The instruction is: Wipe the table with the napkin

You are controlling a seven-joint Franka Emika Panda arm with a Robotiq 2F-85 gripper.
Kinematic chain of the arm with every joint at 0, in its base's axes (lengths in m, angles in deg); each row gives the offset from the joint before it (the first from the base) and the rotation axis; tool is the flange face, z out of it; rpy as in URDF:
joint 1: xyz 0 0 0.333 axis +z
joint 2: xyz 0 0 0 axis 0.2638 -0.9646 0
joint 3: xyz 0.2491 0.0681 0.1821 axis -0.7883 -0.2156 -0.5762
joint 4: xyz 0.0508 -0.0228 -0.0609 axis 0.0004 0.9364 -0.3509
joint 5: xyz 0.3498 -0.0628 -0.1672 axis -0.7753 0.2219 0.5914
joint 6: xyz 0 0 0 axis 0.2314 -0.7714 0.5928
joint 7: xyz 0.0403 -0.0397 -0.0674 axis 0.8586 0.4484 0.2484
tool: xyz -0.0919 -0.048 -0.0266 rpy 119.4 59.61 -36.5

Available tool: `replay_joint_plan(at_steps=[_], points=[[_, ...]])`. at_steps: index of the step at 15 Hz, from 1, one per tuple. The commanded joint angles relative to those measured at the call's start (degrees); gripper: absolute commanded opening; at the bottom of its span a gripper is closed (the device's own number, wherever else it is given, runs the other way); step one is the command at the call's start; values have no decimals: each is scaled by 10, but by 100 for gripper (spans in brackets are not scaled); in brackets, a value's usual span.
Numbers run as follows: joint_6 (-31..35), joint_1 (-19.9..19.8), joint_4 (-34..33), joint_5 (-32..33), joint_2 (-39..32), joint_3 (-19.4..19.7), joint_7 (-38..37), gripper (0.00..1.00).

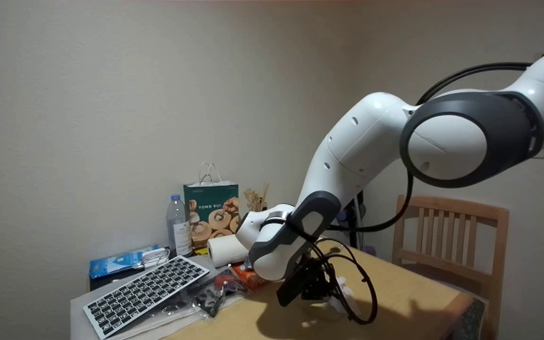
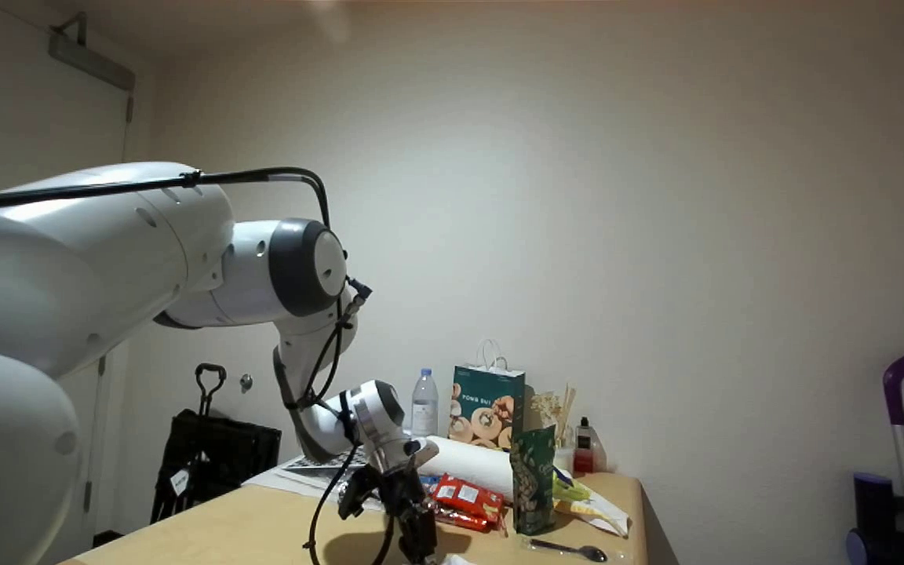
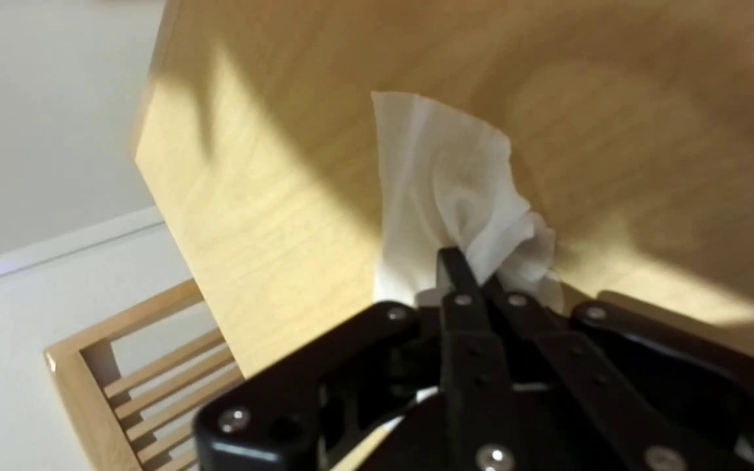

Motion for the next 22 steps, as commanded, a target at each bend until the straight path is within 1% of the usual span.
replay_joint_plan(at_steps=[1,2,3,4,6,8,10,14,16,18,19,20,22], points=[[8,49,22,48,-2,-18,19,0],[12,61,27,64,1,-22,24,0],[10,64,20,68,-2,-25,21,0],[-6,60,5,58,-3,-21,0,0],[-8,72,3,60,-4,-23,-3,1],[-8,68,1,60,-5,-22,-3,0],[1,77,4,69,-7,-26,0,0],[0,124,13,129,-13,-42,8,0],[-4,137,10,157,-18,-53,11,0],[-11,146,6,171,-21,-59,12,0],[-11,149,7,178,-20,-60,9,26],[-9,151,11,185,-18,-61,7,27],[-10,148,14,192,-13,-64,-1,38]])
